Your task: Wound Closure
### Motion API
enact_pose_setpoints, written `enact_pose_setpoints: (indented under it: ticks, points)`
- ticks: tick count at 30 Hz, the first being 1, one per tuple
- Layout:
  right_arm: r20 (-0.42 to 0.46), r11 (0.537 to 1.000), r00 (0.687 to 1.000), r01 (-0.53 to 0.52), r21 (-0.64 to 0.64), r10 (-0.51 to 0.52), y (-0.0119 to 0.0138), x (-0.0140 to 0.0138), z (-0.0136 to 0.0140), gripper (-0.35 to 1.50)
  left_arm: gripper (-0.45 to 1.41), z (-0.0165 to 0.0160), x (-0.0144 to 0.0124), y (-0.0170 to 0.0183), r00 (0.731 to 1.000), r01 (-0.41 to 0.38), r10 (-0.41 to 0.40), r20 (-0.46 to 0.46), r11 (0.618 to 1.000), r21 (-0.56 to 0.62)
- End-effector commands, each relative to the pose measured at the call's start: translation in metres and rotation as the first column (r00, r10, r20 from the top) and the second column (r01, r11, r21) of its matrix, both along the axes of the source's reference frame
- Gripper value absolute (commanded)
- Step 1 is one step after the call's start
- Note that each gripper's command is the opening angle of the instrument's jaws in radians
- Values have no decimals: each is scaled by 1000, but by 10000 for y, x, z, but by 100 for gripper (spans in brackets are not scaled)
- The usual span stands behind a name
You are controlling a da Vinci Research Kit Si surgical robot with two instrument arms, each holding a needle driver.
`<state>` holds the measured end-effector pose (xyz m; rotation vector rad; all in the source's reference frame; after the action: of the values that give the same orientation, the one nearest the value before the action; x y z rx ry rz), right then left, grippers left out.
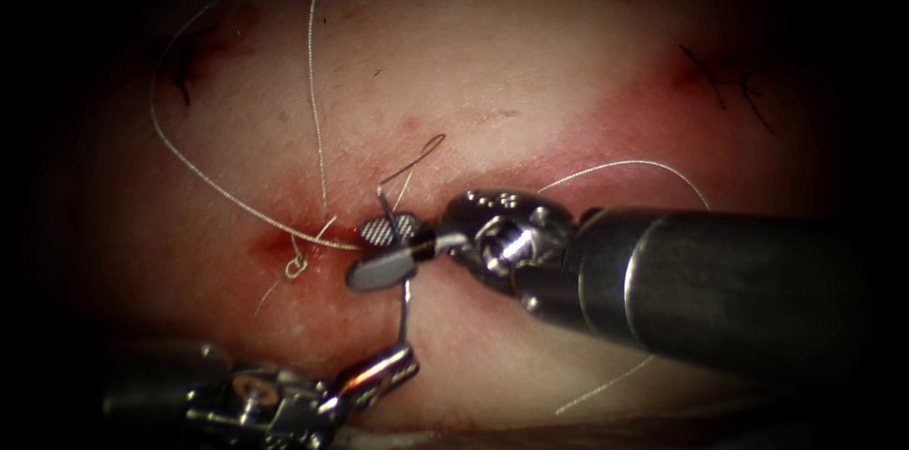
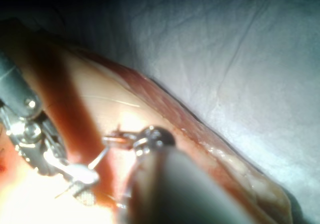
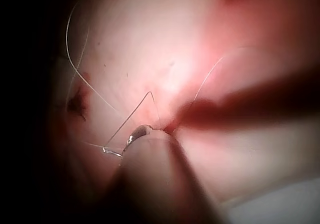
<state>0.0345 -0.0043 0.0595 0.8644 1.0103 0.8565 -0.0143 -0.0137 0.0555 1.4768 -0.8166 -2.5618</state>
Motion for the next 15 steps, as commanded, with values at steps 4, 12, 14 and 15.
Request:
enact_pose_setpoints:
  ticks: [4,12,14,15]
  points:
    - [-2,1000,1000,3,0,-3,-1,3,9,-6,-45,6,-4,-6,1000,-1,1,1,1000,3]
    - [-5,999,999,40,-22,-40,-1,2,8,-35,-45,4,-5,-5,1000,1,-1,-1,1000,5]
    - [-10,999,999,44,-18,-45,1,-3,7,-35,12,2,-4,-2,1000,8,-8,-11,1000,4]
    - [-21,998,999,49,-35,-50,8,-11,7,-35,83,-2,1,3,1000,24,-24,13,999,47]
